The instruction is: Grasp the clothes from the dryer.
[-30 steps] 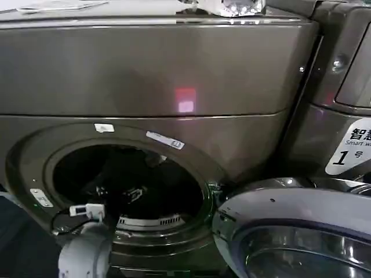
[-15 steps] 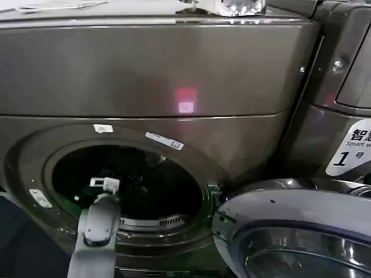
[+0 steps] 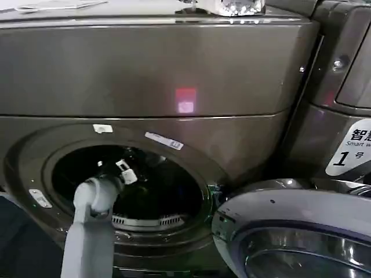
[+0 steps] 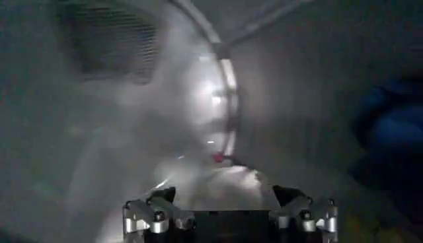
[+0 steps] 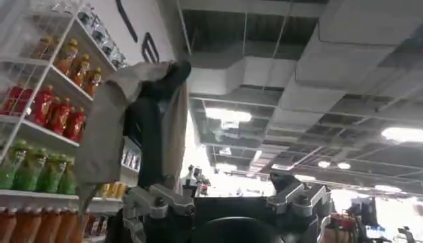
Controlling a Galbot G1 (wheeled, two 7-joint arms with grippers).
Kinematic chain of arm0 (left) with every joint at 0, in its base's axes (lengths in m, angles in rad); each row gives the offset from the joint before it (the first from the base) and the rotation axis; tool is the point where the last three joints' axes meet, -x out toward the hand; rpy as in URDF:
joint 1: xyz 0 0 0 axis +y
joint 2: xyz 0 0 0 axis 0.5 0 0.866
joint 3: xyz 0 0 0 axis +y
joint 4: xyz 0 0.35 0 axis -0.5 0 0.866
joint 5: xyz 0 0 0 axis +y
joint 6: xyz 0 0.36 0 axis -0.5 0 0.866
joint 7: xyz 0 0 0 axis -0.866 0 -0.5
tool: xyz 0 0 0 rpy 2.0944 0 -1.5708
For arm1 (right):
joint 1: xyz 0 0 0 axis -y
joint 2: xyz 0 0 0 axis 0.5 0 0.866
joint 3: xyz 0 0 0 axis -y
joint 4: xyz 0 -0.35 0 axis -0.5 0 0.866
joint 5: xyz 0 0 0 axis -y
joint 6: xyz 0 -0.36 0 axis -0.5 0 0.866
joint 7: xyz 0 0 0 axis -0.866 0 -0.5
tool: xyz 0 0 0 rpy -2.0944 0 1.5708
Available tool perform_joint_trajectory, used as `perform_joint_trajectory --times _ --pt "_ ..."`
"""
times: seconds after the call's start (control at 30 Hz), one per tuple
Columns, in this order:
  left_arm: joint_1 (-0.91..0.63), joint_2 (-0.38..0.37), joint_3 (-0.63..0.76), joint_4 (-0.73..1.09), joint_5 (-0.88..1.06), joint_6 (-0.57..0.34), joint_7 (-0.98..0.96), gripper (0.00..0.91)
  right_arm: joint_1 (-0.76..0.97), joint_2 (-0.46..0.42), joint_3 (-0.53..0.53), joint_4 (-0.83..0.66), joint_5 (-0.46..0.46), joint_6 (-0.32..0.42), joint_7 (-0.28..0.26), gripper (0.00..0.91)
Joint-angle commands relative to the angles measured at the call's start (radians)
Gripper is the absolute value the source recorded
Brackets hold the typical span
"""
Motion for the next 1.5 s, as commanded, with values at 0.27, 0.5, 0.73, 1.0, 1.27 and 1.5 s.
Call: perform_joint_trajectory --times 0.27,0.5,0.73,1.0,1.27,1.5 --pt "-0.036 0.101 0.074 0.061 0.012 -0.180 0.114 0.907 0.004 0.015 -0.010 0.007 -0.003 0.001 0.001 0.907" --pt "-0.024 0.095 0.095 0.110 -0.019 -0.176 0.114 0.907 0.002 0.017 -0.011 0.007 -0.005 0.001 0.003 0.907" --pt "-0.024 0.073 0.107 0.187 -0.007 -0.176 0.115 0.907 0.007 0.017 -0.018 0.007 -0.010 0.003 0.003 0.907" --pt "-0.021 0.076 0.108 0.214 -0.008 -0.174 0.115 0.907 0.013 0.019 -0.028 0.010 -0.026 0.004 0.005 0.907" --pt "-0.004 0.074 0.099 0.252 -0.018 -0.149 0.114 0.907 0.011 0.011 -0.030 0.014 -0.027 0.002 0.005 0.907" --pt "-0.003 0.072 0.096 0.319 -0.035 -0.106 0.113 0.907 0.017 0.015 -0.039 0.021 -0.027 0.002 0.005 0.907"
